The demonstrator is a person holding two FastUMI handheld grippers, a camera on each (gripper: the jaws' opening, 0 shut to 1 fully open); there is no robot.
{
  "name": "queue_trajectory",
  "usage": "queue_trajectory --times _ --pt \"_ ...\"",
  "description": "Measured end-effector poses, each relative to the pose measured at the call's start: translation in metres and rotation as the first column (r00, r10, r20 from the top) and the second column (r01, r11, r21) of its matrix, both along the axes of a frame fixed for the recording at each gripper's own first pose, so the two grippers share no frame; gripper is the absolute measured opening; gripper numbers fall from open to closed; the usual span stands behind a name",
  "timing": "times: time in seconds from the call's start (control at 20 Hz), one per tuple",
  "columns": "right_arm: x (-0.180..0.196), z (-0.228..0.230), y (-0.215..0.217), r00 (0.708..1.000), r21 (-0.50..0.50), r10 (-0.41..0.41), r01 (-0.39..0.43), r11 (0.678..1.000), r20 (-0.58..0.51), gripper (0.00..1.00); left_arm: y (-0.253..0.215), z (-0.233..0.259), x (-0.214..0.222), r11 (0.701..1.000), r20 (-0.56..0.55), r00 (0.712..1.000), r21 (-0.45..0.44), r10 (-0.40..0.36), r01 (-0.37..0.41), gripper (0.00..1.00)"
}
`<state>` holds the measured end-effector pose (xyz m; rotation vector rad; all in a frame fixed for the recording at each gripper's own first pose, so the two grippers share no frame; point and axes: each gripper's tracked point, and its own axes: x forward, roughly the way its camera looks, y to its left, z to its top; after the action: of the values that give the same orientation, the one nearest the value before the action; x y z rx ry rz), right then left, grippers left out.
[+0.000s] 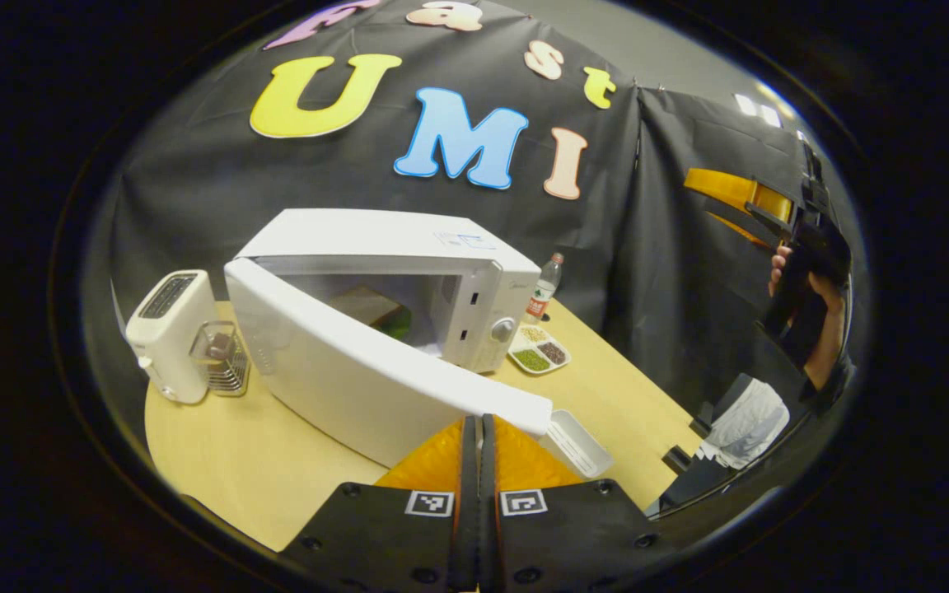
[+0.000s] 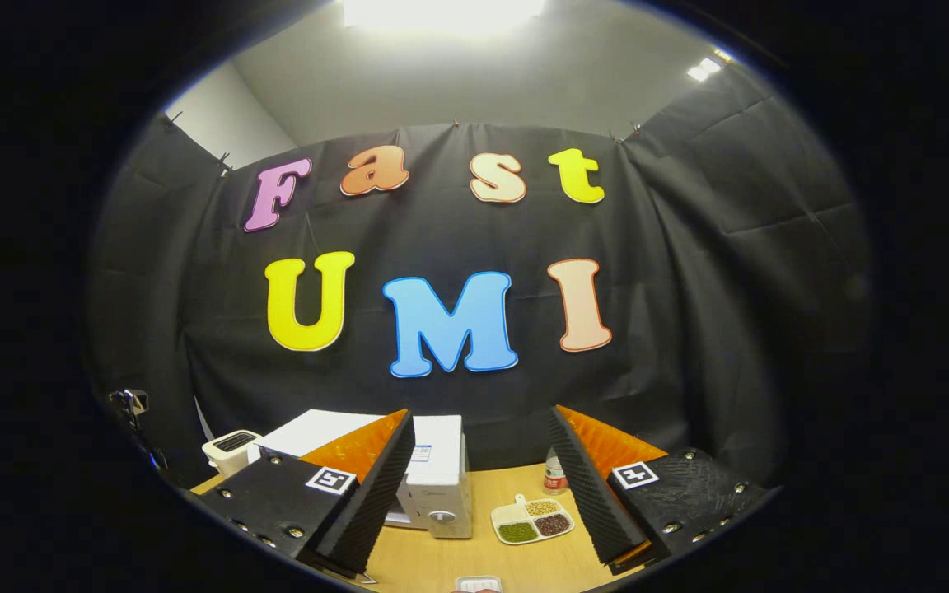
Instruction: Open the microwave oven with the left hand, put the food in, and close the microwave oven.
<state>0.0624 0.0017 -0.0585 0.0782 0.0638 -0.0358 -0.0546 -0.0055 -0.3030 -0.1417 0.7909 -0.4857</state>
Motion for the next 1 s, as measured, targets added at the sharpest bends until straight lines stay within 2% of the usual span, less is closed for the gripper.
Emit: queue_trajectory --times 0.35,0.45,0.75,1.0 --pt "0.004 -0.010 -0.036 0.999 0.028 -0.033 0.034 0.999 -0.019 0.97 -0.028 -0.004 0.034 1.000 0.011 1.000 0.007 -0.012 0.012 0.07" --pt "0.005 -0.012 -0.046 0.999 0.033 -0.044 0.044 0.998 -0.022 0.97 -0.035 -0.005 0.043 1.000 0.010 1.000 -0.008 0.001 -0.001 0.05" --pt "0.008 -0.010 -0.063 0.999 0.031 -0.048 0.048 0.998 -0.010 0.97 -0.053 -0.016 0.068 1.000 0.011 1.000 -0.008 0.018 -0.018 0.06" --pt "0.009 -0.023 -0.075 0.998 0.048 -0.050 0.052 0.997 -0.038 0.97 -0.072 -0.022 0.092 0.997 0.000 0.998 -0.028 0.067 -0.067 0.07"
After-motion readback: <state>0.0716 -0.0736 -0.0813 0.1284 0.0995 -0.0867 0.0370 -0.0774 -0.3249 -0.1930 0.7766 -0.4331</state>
